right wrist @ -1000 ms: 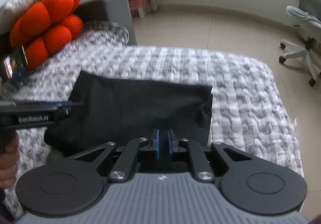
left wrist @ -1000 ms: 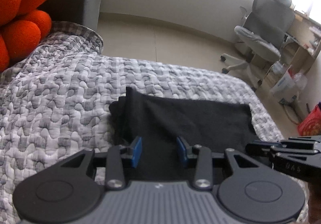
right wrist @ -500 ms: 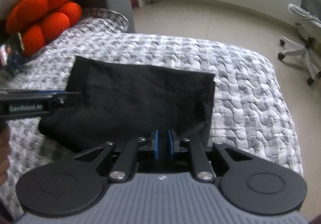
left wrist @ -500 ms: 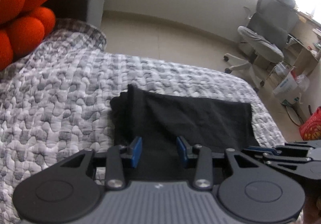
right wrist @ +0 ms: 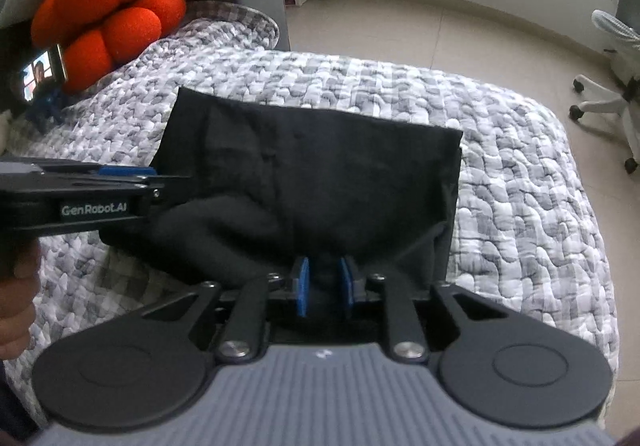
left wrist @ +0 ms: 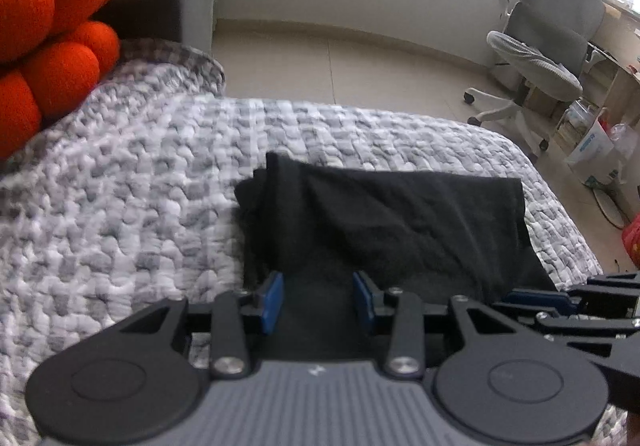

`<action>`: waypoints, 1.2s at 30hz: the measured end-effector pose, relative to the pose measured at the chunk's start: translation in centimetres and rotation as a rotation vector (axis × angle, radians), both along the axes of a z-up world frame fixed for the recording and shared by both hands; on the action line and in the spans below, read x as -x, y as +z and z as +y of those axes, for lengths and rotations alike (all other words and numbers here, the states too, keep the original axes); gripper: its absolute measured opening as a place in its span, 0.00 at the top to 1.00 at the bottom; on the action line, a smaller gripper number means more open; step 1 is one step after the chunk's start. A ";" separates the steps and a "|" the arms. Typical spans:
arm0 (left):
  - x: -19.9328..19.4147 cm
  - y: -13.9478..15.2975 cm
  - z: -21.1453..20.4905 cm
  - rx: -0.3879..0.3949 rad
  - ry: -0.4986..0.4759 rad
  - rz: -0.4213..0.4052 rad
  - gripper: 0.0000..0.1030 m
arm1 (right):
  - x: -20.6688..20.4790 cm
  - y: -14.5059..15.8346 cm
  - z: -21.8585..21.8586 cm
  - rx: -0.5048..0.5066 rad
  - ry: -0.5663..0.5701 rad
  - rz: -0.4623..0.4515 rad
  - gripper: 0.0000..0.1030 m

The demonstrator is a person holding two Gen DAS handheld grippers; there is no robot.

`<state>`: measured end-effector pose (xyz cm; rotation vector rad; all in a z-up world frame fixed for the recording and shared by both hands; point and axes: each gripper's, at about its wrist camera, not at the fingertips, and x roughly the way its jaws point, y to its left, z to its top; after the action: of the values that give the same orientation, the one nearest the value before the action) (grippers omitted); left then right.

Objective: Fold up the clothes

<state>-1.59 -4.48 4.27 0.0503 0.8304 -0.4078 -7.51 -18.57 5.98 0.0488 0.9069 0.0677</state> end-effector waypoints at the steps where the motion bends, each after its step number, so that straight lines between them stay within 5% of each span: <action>1: 0.3 0.2 0.0 -0.006 -0.006 -0.019 0.62 | 0.2 0.2 0.1 0.001 0.003 -0.014 0.78; 36: 0.8 -0.6 -0.4 -0.062 -0.004 -0.013 0.61 | 1.2 0.6 0.5 -0.015 0.025 -0.036 0.70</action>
<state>-2.37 -4.91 3.64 0.1123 0.8300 -0.3848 -8.69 -18.10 6.54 0.0497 0.8710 0.0986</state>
